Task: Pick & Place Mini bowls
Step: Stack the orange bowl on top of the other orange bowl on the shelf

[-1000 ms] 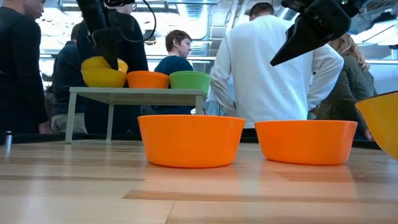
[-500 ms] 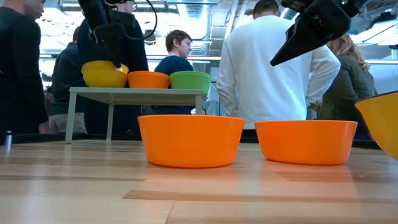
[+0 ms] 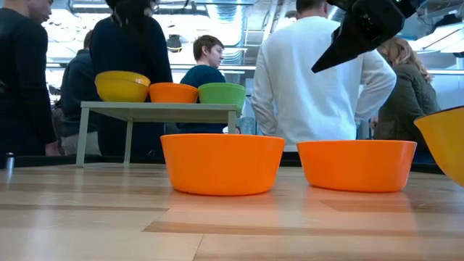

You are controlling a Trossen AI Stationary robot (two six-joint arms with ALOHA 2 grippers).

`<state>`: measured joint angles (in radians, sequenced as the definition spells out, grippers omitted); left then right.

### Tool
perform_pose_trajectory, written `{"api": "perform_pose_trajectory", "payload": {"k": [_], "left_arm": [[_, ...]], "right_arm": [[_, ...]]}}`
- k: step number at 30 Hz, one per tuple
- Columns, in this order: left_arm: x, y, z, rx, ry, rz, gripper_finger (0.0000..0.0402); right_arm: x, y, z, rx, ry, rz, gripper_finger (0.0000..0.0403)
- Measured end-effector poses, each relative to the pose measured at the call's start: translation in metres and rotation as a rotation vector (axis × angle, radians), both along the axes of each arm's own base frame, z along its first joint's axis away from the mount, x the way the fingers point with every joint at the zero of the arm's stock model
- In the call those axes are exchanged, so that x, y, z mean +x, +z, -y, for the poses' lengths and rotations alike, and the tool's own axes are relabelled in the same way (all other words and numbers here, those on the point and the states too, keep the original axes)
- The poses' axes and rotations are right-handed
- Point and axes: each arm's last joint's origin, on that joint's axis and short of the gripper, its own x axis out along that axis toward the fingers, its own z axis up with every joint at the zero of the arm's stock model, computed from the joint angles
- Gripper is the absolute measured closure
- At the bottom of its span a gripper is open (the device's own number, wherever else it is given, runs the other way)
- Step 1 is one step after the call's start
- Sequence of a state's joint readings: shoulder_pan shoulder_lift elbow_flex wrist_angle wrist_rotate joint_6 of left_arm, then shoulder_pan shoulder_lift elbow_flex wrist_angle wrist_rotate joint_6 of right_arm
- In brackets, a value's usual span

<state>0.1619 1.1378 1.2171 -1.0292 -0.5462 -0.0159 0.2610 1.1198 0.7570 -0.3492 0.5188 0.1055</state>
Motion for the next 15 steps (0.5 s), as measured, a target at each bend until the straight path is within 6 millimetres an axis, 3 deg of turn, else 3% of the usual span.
{"api": "perform_pose_trajectory", "payload": {"k": [6,15], "left_arm": [[0.006,0.01,0.03,-0.046,-0.079,0.107,0.0293],[0.029,-0.003,0.09,-0.153,-0.322,0.119,0.0293]], "right_arm": [[0.0,0.0,0.0,0.021,-0.016,0.009,0.022],[0.0,0.0,0.002,0.147,-0.119,0.061,0.0222]]}}
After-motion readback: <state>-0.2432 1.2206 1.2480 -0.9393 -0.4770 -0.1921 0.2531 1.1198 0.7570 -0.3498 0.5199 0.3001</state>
